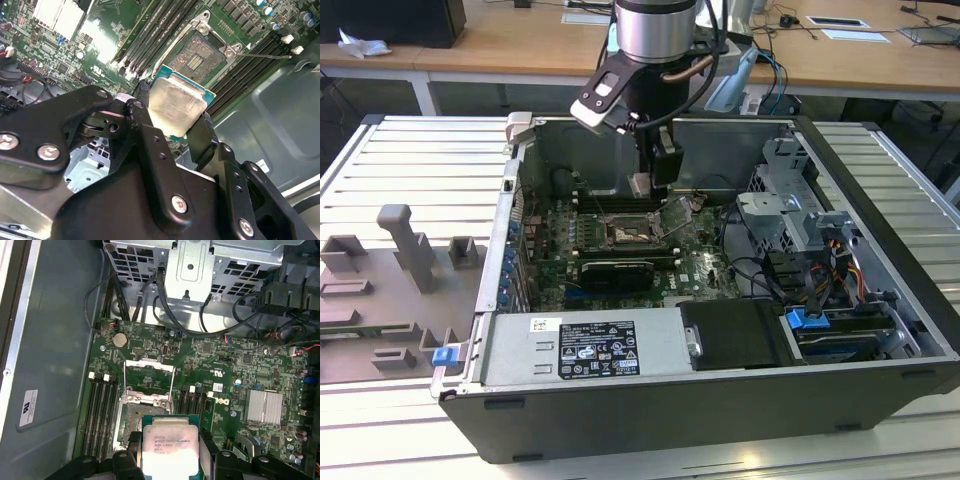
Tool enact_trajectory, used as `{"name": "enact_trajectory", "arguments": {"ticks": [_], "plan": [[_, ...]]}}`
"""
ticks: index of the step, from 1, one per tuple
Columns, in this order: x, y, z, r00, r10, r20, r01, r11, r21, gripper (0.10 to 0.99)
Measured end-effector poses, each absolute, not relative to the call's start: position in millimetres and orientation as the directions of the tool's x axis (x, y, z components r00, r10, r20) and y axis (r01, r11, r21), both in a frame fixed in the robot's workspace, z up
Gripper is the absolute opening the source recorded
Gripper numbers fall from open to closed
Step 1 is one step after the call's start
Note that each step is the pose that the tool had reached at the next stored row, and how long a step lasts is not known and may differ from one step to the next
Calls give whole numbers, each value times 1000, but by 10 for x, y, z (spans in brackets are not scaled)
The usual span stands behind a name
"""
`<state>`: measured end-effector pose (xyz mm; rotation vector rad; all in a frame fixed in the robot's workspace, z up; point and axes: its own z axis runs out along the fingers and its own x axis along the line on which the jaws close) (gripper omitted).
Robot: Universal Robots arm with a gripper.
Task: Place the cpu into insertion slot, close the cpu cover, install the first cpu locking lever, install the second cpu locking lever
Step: 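Place the cpu into insertion slot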
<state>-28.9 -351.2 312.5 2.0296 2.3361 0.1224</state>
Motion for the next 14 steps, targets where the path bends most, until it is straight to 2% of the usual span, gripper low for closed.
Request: {"name": "enact_trajectory", "arguments": {"ticks": [14], "plan": [[-291, -3444, 2973, -60, 998, 18, 994, 58, 89, 541]]}}
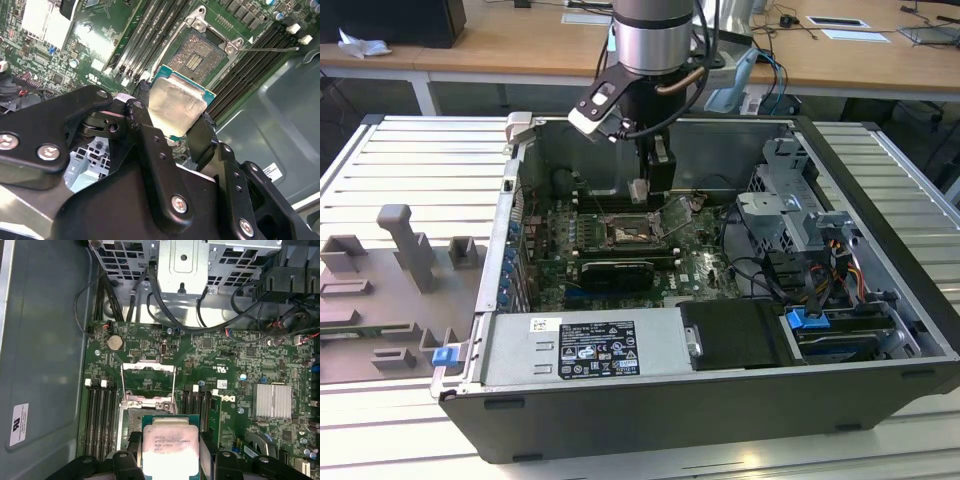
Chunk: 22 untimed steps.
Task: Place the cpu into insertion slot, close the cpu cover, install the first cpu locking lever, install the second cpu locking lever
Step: 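Place the cpu into insertion slot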
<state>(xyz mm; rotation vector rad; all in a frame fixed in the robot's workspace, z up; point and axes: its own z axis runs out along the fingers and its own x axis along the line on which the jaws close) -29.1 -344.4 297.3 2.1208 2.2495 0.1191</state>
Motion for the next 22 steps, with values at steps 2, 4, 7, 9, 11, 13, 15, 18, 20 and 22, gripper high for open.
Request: {"name": "enact_trajectory", "arguments": {"ticks": [2, 4, 7, 9, 11, 13, 15, 18, 20, 22], "plan": [[-291, -3429, 2963, -54, 998, 18, 995, 53, 89, 541], [-290, -3420, 2953, -49, 999, 18, 995, 47, 89, 541], [-294, -3414, 2940, -31, 999, 18, 996, 29, 89, 541], [-295, -3411, 2933, -10, 1000, 18, 996, 8, 89, 541], [-295, -3410, 2922, 25, 1000, 18, 996, -26, 89, 541], [-295, -3406, 2883, 33, 999, 18, 995, -35, 88, 541], [-305, -3404, 2842, 31, 999, 18, 996, -32, 88, 541], [-325, -3403, 2792, 1, 1000, 23, 996, -3, 88, 541], [-324, -3402, 2752, -9, 1000, 24, 996, 7, 88, 541], [-325, -3402, 2736, -9, 1000, 24, 996, 7, 88, 541]]}}
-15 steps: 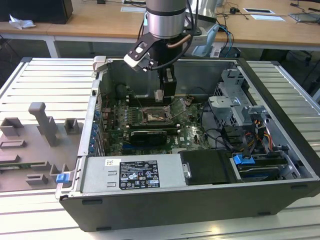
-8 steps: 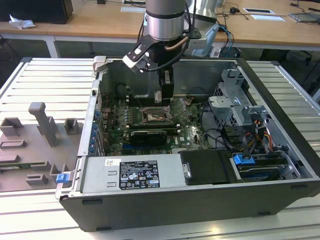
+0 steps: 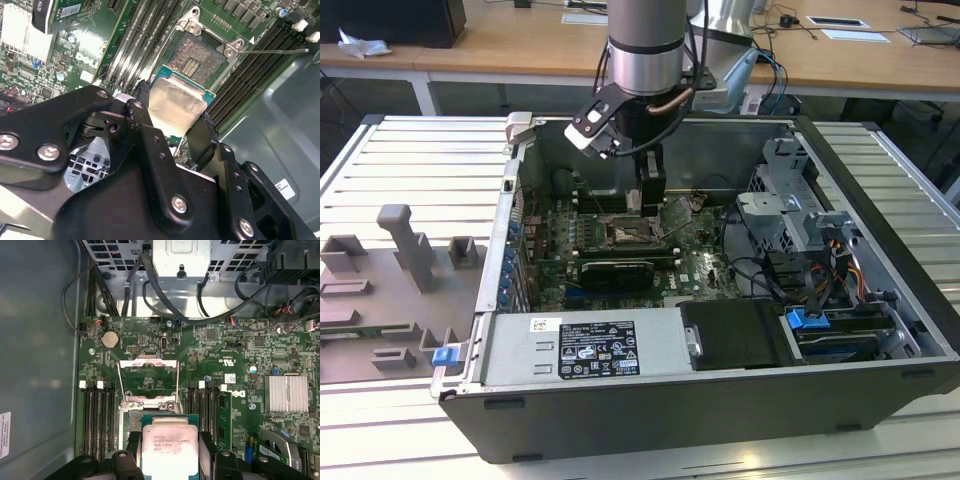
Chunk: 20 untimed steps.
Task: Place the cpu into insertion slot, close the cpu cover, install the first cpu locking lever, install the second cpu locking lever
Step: 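Place the cpu into insertion slot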
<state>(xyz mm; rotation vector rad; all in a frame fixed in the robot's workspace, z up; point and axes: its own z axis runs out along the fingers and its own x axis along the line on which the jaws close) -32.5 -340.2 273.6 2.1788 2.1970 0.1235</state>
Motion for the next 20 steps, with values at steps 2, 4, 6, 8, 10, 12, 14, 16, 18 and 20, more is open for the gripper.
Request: {"name": "enact_trajectory", "arguments": {"ticks": [2, 4, 6, 8, 10, 12, 14, 16, 18, 20], "plan": [[-325, -3402, 2721, -9, 1000, 24, 996, 7, 88, 541], [-325, -3401, 2705, -9, 1000, 24, 996, 7, 88, 541], [-325, -3401, 2689, -9, 1000, 24, 996, 7, 88, 541], [-325, -3400, 2673, -10, 1000, 24, 996, 8, 88, 541], [-326, -3399, 2650, -14, 1000, 25, 996, 12, 88, 541], [-327, -3392, 2603, -18, 1000, 25, 996, 16, 88, 541], [-326, -3374, 2563, -19, 1000, 25, 996, 16, 88, 541], [-328, -3356, 2535, -19, 1000, 25, 996, 17, 88, 541], [-328, -3347, 2512, -20, 999, 27, 996, 17, 88, 541], [-329, -3339, 2499, -19, 999, 29, 996, 17, 88, 541]]}}
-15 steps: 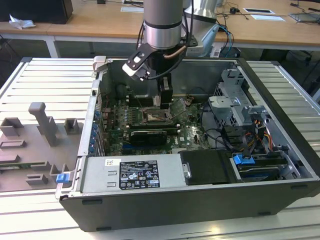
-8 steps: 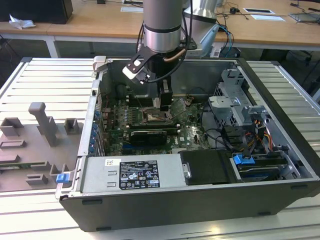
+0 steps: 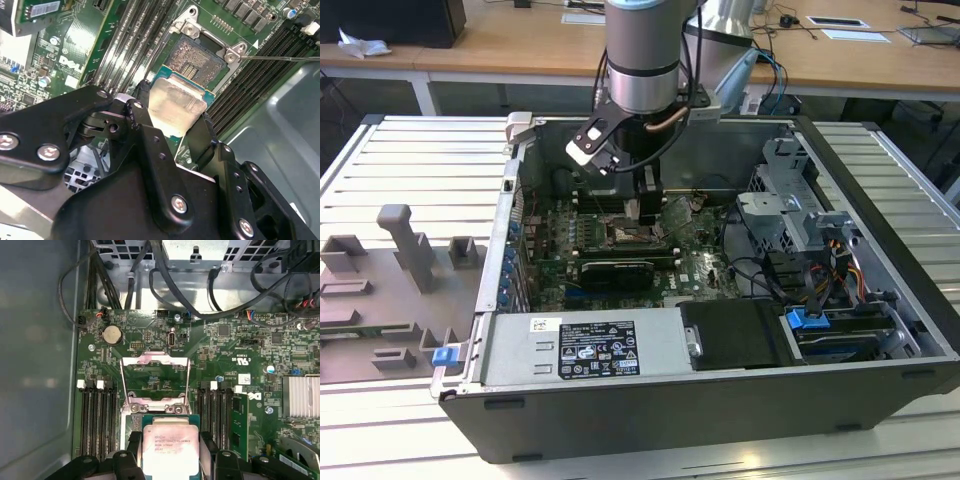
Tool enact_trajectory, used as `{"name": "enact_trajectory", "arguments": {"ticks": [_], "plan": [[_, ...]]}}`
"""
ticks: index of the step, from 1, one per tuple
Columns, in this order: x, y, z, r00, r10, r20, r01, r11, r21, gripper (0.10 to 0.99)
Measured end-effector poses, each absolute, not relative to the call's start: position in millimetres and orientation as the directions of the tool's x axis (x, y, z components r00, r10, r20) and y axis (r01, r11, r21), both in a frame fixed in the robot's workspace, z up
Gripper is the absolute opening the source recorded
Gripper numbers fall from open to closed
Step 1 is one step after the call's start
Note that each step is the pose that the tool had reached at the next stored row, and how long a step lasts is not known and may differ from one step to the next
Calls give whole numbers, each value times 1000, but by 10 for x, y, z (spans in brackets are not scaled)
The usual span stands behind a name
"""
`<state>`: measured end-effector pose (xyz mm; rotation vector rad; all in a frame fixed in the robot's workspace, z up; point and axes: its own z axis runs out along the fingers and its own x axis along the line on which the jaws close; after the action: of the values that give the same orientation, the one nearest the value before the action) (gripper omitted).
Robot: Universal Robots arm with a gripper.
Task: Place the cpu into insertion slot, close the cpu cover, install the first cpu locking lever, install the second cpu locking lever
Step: 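Place the cpu into insertion slot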
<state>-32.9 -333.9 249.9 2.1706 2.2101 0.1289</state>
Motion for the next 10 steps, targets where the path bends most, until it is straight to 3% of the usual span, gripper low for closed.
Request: {"name": "enact_trajectory", "arguments": {"ticks": [10], "plan": [[-404, -3280, 2331, -21, 999, 30, 996, 18, 88, 541]]}}
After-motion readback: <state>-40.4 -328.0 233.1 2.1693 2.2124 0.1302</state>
